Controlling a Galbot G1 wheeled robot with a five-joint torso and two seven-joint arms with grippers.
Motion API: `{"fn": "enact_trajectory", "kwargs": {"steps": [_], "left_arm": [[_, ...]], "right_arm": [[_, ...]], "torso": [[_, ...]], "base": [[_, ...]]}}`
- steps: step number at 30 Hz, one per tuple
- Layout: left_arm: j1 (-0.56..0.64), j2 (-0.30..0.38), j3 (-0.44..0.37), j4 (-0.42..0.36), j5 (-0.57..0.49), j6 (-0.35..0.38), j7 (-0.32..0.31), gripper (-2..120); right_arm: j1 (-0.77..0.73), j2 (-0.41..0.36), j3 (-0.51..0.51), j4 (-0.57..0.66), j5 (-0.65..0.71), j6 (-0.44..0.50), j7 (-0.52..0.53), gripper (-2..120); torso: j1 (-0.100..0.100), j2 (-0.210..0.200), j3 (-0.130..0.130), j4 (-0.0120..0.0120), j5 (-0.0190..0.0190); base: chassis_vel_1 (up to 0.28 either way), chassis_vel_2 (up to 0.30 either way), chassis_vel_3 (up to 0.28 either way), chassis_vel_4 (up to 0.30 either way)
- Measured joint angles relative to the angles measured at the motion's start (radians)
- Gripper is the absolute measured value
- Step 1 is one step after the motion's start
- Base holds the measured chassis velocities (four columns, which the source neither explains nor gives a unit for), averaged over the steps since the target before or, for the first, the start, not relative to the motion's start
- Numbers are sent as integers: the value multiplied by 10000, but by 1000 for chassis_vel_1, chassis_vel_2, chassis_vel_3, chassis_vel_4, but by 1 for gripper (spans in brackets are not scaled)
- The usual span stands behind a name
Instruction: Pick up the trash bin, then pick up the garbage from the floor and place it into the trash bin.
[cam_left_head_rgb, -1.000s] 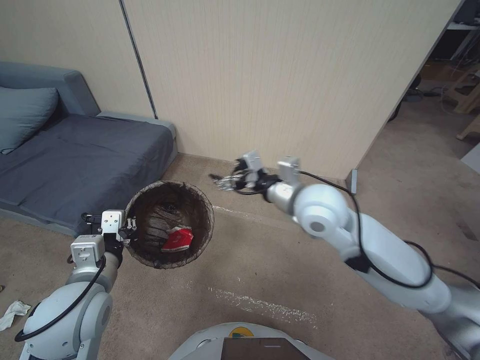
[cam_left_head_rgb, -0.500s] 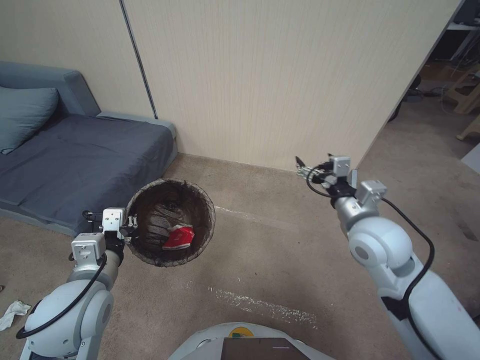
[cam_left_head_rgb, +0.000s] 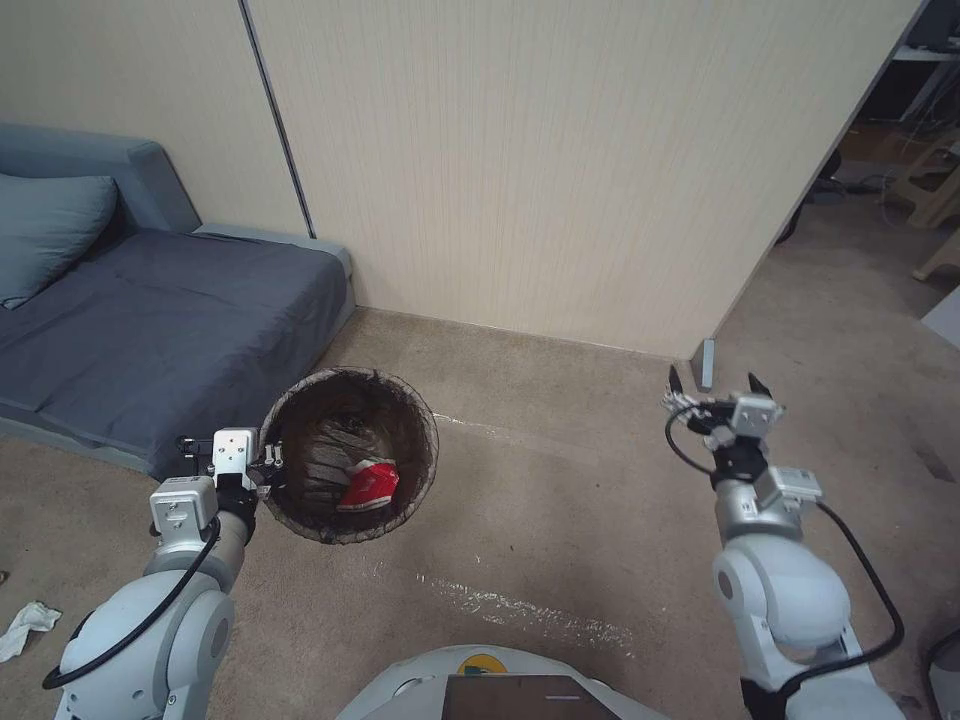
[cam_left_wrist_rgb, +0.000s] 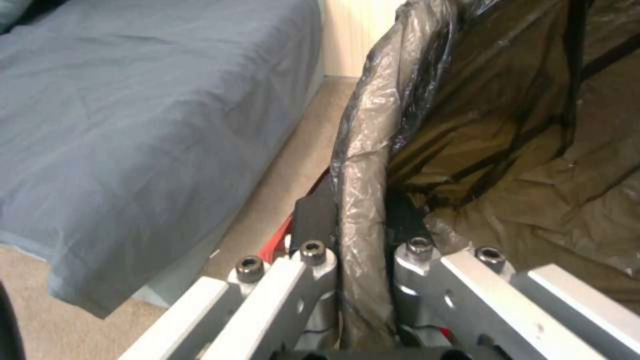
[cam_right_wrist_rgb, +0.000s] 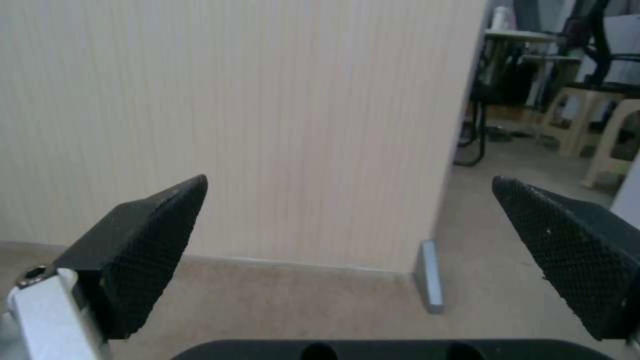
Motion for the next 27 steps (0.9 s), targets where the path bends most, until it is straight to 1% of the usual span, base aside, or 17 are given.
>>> {"fn": "enact_trajectory", "kwargs": {"steps": [5, 9, 19, 27], "left_arm": [[62, -3, -7, 0, 10, 0, -6, 4], [92, -27, 13, 0, 87, -12, -18, 4], [76, -29, -11, 0, 129, -8, -15, 4], [-31, -68, 23, 0, 111, -20, -67, 4]], "right_arm": [[-453, 291, 322, 76, -167, 384, -157, 100], [-959, 532, 470, 91, -595, 1105, -346, 100], [-786, 596, 378, 19, -606, 1189, -279, 100], [-619, 828, -6, -142, -892, 1169, -164, 100]], "torso": [[0, 0, 0, 0, 2], [0, 0, 0, 1, 0], [1, 0, 1, 2, 0], [1, 0, 1, 1, 1]], "base": [[0, 0, 0, 0], [0, 0, 0, 0], [0, 0, 0, 0], [0, 0, 0, 0]]}}
